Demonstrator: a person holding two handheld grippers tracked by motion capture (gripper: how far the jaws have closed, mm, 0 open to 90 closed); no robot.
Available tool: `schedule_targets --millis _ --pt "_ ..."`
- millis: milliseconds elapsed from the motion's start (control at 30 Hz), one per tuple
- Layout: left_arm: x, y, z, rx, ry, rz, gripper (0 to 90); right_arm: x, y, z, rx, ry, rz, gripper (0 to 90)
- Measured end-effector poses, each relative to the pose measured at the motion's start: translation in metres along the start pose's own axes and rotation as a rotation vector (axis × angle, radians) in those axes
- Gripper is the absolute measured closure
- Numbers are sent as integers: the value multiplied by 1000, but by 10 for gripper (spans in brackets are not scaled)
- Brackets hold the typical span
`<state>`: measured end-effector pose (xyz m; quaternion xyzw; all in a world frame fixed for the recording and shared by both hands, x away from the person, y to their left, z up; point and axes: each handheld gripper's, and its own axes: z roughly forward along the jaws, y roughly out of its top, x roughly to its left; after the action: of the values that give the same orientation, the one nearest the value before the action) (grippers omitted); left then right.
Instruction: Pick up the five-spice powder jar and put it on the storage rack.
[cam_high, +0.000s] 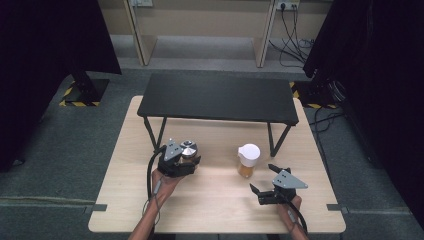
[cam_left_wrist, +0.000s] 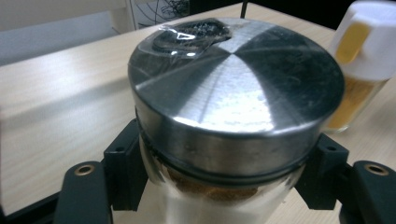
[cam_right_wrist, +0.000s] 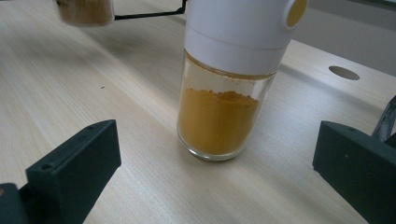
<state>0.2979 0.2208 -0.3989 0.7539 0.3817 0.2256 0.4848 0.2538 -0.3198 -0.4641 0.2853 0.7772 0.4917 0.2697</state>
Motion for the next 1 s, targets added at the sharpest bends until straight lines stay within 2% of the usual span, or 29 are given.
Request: schedule_targets --millis 33,200,300,600,667,700,1000 --pt "2 6 -5 -9 -10 -6 304 0 0 0 1 0 -1 7" --pt "3 26 -16 -10 -19 29 304 0 0 0 2 0 -3 7" --pt "6 38 -23 -20 -35 26 304 0 0 0 3 -1 -6 7" --pt "10 78 -43 -47 -70 52 304 1 1 0 4 -2 -11 7" --pt "10 82 -44 -50 -75 51 304 1 1 0 5 -2 -11 7" --pt "12 92 -45 -49 -86 51 304 1 1 0 5 -2 -11 7" --pt "19 141 -43 -30 -101 46 304 1 1 0 3 -1 -11 7"
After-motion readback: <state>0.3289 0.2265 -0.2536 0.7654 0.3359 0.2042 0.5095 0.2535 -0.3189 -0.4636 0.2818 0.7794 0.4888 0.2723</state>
